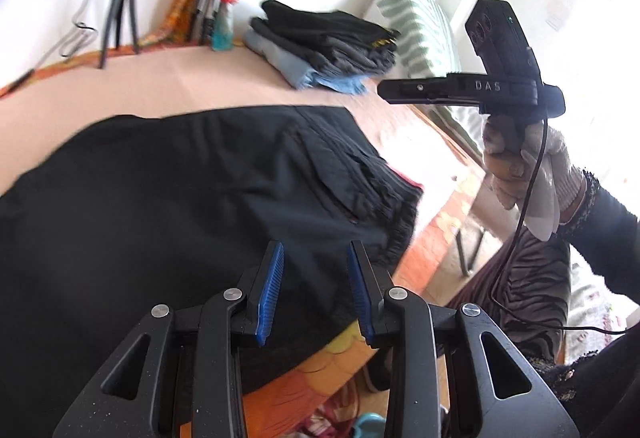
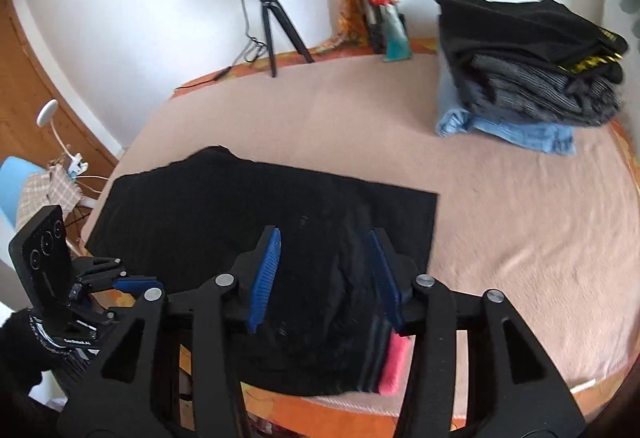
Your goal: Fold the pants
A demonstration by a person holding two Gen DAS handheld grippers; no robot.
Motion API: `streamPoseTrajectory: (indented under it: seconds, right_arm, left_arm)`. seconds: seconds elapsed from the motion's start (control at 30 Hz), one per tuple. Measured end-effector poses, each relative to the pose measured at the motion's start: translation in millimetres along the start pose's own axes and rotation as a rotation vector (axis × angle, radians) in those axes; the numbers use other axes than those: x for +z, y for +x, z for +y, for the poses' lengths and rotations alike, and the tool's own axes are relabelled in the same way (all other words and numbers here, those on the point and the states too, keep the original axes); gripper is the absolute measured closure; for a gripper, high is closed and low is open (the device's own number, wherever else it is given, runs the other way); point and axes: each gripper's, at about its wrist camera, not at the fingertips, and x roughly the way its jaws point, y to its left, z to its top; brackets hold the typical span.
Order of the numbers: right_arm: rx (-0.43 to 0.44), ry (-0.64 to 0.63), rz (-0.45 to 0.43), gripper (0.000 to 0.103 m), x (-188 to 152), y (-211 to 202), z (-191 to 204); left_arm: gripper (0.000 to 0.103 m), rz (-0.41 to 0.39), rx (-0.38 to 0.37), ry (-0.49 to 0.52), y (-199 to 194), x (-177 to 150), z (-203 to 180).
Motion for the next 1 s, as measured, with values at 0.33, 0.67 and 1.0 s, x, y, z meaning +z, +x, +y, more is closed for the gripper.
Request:
streamPoseTrajectory:
  seconds: [0.33,0.67,1.0]
  right_arm:
    - [0.183,-0.088,0.143,0.047,66,128,82]
    - [0.252,0.029,0.255,0.045,86,226,80]
    - [0.289,0.007,0.276,0.083,85,255,99]
  left_arm:
    - [0.050,-0.084,0.175,-0.186,-56,-21,65]
    - [0.041,-0.116,0.308,-0.283,-93,-39,92]
    - [0.041,-0.215,0.368,-0.536,-146,-87,126]
